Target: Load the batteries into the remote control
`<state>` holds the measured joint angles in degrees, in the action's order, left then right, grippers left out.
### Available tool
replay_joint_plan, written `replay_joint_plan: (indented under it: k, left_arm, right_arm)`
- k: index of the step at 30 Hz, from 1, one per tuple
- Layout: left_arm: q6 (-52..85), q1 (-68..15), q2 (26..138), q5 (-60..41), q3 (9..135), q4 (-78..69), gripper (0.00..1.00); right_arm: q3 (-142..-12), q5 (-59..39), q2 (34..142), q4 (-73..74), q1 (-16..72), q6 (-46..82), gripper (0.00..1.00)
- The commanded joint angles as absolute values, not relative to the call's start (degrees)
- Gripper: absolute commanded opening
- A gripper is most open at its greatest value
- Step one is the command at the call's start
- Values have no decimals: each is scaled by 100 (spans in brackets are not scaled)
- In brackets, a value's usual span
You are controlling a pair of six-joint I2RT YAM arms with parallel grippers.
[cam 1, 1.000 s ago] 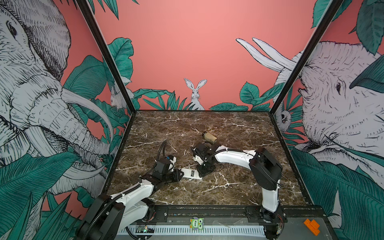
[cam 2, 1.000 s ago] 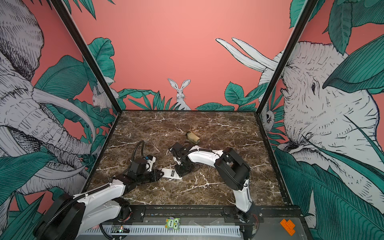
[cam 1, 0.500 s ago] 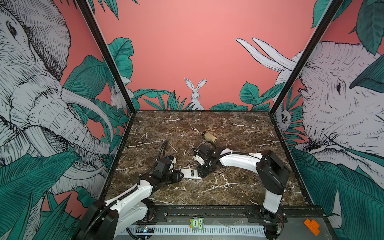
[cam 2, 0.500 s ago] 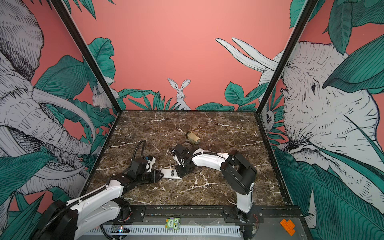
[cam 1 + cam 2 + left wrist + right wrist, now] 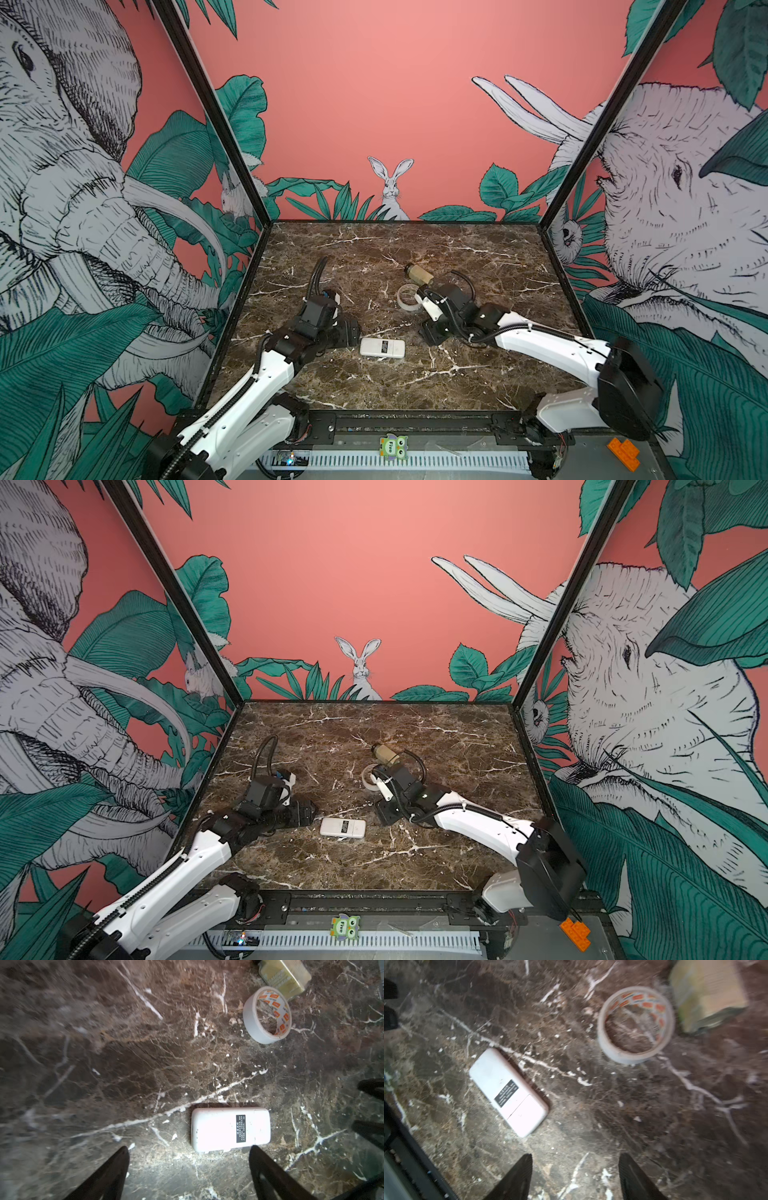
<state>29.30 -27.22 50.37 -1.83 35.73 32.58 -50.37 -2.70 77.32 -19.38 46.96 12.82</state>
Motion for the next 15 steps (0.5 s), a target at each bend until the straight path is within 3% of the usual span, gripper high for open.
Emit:
replay_joint_plan:
  k: [1,8,15]
  left_arm:
    - [2590,-2630,4976,631,3902,4055,96]
    - [2437,-2438,4609,1686,3925,3835,99]
    - [2111,-2229,4594,3406,3701,3515,99]
  right_arm:
    - [-4753,585,7220,-1417,4558,723,72]
    - [-4074,1373,6502,-796,4052,320,99]
    - [-3385,2448,5680,-20,3817,246,99]
